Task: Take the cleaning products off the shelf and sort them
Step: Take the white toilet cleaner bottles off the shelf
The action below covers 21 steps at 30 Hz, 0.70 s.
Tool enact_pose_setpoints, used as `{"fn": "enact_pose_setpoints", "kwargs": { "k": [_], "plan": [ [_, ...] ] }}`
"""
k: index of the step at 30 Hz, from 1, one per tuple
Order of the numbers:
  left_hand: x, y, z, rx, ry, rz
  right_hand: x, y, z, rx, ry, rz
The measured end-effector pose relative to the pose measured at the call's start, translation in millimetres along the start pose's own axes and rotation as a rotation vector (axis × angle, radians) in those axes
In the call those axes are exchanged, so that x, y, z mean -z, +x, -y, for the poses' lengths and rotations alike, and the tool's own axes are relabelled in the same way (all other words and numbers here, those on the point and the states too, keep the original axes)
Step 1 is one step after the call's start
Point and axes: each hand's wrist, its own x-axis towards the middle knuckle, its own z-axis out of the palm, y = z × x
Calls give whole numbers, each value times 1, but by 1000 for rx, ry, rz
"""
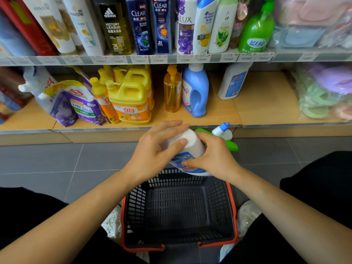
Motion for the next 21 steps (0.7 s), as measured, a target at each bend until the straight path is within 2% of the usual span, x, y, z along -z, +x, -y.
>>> {"fn": "enact_pose_setpoints", "kwargs": {
  "k": [4,9,12,17,21],
  "plan": [
    [-2,-6,3,-204,117,72,2,0,1,0,20,-26],
    [-3,-9,12,-410,172,9,2,-2,0,-22,49,-66],
    [-4,-7,12,-443,174,-62,1,-3,0,-28,78,-85],
    [3,-1,10,-251,162,-214,3,-3,-3,-40,167,-101],
    [5,7,4,63,-99,-146,2,-2,-3,-4,175,-92]
  ]
}}
